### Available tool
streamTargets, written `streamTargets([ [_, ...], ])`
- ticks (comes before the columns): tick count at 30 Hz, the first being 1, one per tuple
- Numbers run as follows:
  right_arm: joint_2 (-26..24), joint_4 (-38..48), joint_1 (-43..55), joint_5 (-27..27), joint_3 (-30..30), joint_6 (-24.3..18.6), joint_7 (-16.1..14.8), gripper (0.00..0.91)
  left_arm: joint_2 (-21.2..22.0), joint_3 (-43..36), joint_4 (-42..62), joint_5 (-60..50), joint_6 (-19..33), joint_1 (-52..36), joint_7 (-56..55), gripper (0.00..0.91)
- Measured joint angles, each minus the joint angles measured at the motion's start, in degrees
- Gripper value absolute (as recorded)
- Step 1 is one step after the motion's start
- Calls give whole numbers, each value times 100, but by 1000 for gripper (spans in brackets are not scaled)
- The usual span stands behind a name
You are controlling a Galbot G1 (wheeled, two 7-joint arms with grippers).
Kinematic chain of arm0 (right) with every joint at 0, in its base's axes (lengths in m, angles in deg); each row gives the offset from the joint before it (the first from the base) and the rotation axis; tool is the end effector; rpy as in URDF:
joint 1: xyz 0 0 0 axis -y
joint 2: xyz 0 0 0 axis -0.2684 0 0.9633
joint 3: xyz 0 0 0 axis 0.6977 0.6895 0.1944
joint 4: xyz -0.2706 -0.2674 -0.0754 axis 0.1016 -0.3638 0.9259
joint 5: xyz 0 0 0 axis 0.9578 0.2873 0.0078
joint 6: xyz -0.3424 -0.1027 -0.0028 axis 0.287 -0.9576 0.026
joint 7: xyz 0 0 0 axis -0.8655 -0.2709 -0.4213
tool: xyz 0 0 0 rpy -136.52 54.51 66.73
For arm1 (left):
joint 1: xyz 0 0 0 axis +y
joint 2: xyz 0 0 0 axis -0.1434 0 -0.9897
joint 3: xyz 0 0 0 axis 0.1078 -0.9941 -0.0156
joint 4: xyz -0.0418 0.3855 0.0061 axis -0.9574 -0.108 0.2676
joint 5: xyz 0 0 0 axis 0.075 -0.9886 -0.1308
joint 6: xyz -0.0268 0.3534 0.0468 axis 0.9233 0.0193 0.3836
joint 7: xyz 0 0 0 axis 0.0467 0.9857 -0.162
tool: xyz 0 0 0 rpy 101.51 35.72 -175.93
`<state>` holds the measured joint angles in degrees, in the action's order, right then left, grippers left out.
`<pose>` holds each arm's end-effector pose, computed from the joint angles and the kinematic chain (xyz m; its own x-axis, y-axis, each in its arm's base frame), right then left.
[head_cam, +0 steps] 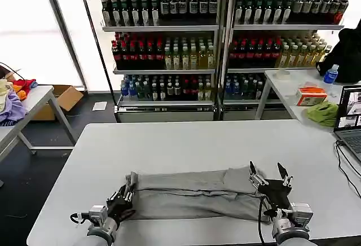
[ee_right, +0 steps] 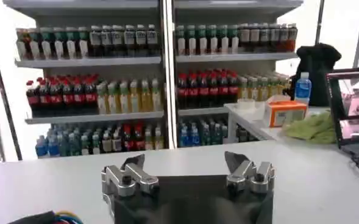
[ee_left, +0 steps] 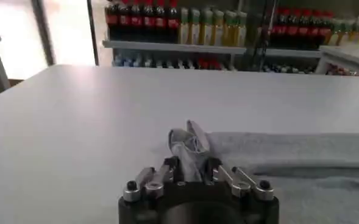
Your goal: Fold and organize the clothes.
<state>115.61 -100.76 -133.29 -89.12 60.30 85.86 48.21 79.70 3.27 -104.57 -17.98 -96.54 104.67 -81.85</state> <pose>0.1725 -0.0532 -0.2557 -0.9785 0.0905 0.1851 0.0942 0.9955 0.0113 0.2072 0.0507 -0.3624 -0.8732 0.1070 0.4754 0.0802 0.9939 -0.0764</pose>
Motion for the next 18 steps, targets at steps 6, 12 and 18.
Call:
streamTargets([
  [6,-14,29,64,-57,-7,16,37,907,-49,89,-43,23,51,43,3,0],
  [12,-16,49,155,-118,28,45,55,907,-242,368,-162,154,60,25,27,0],
  [18,16,95,253,-142,105,53,76,907,-794,1102,-126,563,50,-14,33,0],
])
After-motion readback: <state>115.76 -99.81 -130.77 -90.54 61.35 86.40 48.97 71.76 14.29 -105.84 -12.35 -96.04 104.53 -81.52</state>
